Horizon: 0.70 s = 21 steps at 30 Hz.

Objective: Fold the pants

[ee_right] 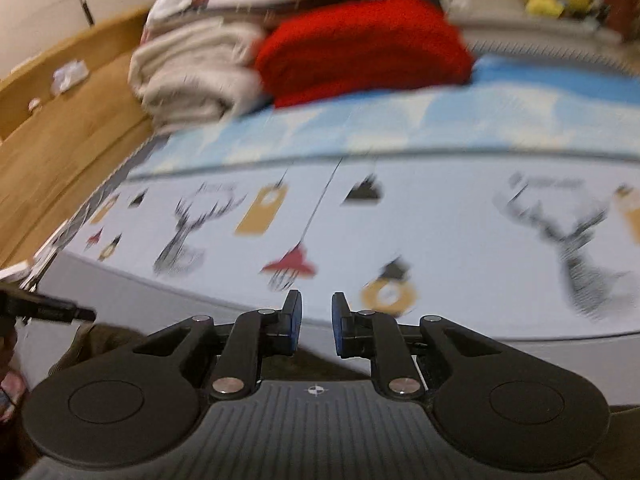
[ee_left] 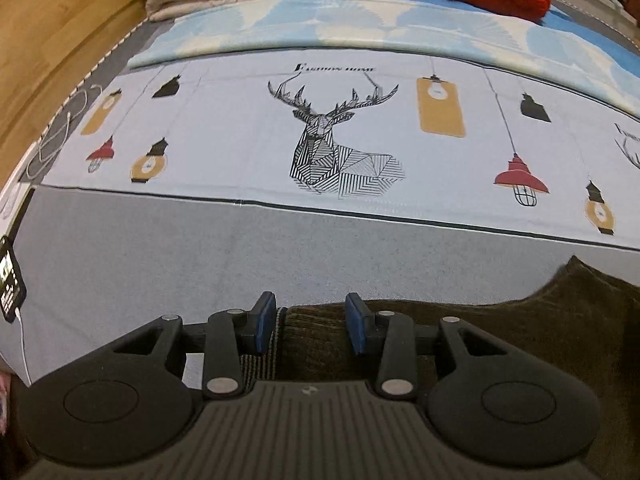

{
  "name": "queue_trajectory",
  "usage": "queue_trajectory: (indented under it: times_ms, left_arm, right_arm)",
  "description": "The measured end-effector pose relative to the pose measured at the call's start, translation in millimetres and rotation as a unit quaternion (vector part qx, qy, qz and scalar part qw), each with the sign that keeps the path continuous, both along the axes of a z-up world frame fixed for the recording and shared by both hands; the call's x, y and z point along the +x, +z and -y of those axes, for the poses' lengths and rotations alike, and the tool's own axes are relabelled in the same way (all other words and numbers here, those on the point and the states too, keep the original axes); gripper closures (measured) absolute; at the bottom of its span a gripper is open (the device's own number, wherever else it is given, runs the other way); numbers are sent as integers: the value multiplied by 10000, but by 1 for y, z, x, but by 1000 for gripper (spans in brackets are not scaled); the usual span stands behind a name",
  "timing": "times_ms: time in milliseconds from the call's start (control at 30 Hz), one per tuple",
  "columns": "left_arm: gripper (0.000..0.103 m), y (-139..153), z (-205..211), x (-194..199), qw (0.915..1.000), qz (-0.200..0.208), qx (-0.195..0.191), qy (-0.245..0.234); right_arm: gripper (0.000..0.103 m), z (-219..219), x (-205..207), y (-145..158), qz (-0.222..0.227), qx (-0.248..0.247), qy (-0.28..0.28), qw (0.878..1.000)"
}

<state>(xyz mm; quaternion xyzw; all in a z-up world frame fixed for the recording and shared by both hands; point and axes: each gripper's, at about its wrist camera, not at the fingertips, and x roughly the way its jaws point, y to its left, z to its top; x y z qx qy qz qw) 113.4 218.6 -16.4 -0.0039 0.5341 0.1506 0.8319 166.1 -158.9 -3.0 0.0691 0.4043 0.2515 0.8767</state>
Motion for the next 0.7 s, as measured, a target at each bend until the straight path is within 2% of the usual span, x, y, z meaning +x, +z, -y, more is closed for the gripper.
queue_trajectory:
  times_ms: [133, 233, 300, 400, 500, 600, 700]
  left_arm:
    - [61, -1, -1, 4, 10000, 8, -39, 31]
    - [61, -4, -1, 6, 10000, -43, -11, 30]
    - [61, -5, -3, 6, 10000, -57, -13, 27]
    - [61, -5, -6, 7, 10000, -56, -1, 27]
    - [61, -6, -9, 7, 10000, -65, 24, 26]
    - [61, -5, -14, 7, 10000, -18, -14, 92]
    - [61, -5, -18, 9, 9999, -10, -42, 150]
  right_arm:
    - [79, -35, 15, -30, -415, -69, 276, 9987]
    - [66, -54, 25, -50, -797, -132, 540, 9953]
    - [62, -65, 31, -62, -963, -180, 666, 9930]
    - [61, -75, 33, -71, -994, -401, 797, 9910]
    - [61, -85, 37, -82, -1234, -430, 1023, 9861]
    - [90, -92, 36, -80, -1031, -428, 1228, 9861]
    - [92, -89, 41, -71, -746, -212, 1033, 9916]
